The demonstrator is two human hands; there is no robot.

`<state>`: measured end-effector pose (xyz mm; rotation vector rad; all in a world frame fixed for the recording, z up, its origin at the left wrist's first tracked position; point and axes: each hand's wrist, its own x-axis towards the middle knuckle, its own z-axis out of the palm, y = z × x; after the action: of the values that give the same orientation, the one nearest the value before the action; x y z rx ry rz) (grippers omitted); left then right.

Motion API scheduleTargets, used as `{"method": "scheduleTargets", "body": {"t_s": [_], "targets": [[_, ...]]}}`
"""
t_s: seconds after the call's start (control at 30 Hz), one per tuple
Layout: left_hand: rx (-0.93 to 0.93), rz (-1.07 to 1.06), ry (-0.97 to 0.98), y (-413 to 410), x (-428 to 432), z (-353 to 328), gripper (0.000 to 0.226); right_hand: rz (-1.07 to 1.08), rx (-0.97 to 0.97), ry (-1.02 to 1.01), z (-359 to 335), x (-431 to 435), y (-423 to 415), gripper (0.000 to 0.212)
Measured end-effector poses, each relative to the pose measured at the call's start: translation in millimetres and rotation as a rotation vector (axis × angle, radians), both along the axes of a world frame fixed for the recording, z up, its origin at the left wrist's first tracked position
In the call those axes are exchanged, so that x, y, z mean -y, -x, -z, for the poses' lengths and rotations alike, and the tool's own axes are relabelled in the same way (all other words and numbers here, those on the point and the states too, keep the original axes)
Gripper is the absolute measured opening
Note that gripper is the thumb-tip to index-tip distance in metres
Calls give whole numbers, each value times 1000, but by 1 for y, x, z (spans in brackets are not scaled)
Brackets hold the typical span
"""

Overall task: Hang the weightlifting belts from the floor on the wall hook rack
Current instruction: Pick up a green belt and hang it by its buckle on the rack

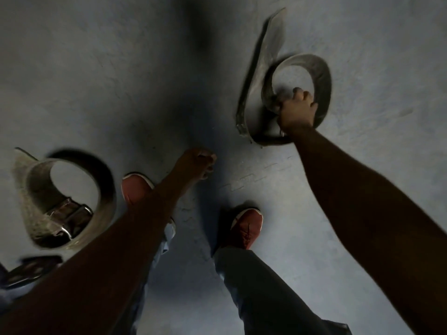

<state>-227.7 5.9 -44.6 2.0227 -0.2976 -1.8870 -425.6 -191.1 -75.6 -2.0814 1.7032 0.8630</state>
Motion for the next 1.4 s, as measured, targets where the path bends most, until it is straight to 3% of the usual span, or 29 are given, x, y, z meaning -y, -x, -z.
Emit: {"method": "scheduleTargets", "body": {"t_s": [0.1,0.27,0.33,0.47,0.7,0.87,1.0,1.1,1.17,1.4], "targets": [[-6,4,2,0,-2,1,20,-17,26,-168,7,10,-7,42],[4,11,8,6,-2,-20,8,-114,3,-147,-8,-1,-7,19],[10,62,34,9,3,-39,11,-79,68,-180,-34,-2,-5,23],[154,221,150,12,27,-88,32,66,411,-229,-98,-14,-6,29],[178,13,249,22,72,-193,40,294,975,-321,-228,-43,-9,42],[-31,-5,202,19,69,-263,33,300,1012,-329,-293,-52,11,52],[-169,-54,241,14,66,-337,26,192,982,-203,-367,-51,14,45],[-147,-104,269,4,63,-416,13,57,1001,-77,-445,-48,9,29],[-98,-158,287,-2,59,-473,16,-38,1062,13,-501,-48,4,26],[-49,-309,454,-33,27,-651,32,-64,1273,-124,-675,-69,-26,3]]}}
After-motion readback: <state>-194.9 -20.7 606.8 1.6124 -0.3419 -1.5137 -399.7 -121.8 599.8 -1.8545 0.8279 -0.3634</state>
